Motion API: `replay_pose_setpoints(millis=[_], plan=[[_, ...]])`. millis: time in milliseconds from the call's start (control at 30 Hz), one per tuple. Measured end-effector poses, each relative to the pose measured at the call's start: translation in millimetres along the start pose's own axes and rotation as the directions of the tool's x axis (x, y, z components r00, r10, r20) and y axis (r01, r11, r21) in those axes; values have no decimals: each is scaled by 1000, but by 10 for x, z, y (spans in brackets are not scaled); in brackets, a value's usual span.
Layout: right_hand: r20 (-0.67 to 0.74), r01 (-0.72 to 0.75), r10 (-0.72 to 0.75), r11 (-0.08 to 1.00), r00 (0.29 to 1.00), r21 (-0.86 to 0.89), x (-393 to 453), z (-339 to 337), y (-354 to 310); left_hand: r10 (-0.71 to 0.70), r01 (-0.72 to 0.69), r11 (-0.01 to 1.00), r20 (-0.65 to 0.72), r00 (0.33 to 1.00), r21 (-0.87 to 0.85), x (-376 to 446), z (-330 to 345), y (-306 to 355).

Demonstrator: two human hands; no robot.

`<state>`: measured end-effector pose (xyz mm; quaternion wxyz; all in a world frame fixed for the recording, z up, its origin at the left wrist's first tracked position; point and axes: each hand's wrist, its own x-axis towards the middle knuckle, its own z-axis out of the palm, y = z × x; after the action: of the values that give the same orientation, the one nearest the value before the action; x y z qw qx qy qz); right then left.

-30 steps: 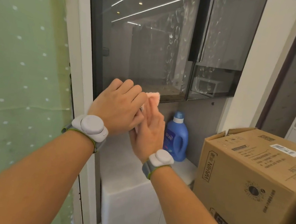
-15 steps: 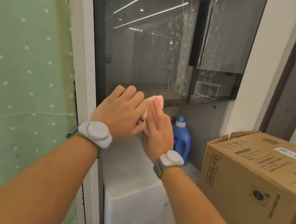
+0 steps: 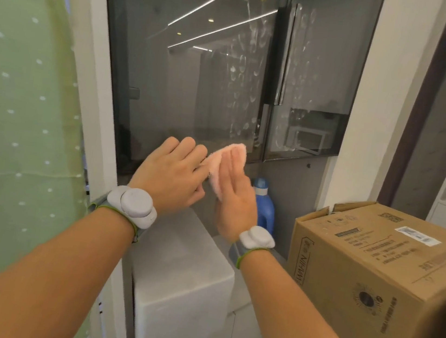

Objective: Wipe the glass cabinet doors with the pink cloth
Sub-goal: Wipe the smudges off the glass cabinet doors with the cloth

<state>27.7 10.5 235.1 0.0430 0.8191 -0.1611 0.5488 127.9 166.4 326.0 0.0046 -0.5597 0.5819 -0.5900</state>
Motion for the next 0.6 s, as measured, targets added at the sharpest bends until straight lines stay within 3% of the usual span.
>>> replay_pose_setpoints(millis=[133,267,533,600], plan=[[63,-46,46,999,997,3,-4,-3,80,52,-56,996,-54,997,-67,182,62,204],[76,-225,230,971,970,-76,-13,-19,355,52,-59,993,-69,996,-103,300,173,366],[139,-358,365,931,921,-70,-22,-56,768,46,-46,993,-9,999,-105,528,385,522],[96,-381,383,924,919,-46,-49,-148,854,89,-88,990,-3,996,-114,596,400,555]])
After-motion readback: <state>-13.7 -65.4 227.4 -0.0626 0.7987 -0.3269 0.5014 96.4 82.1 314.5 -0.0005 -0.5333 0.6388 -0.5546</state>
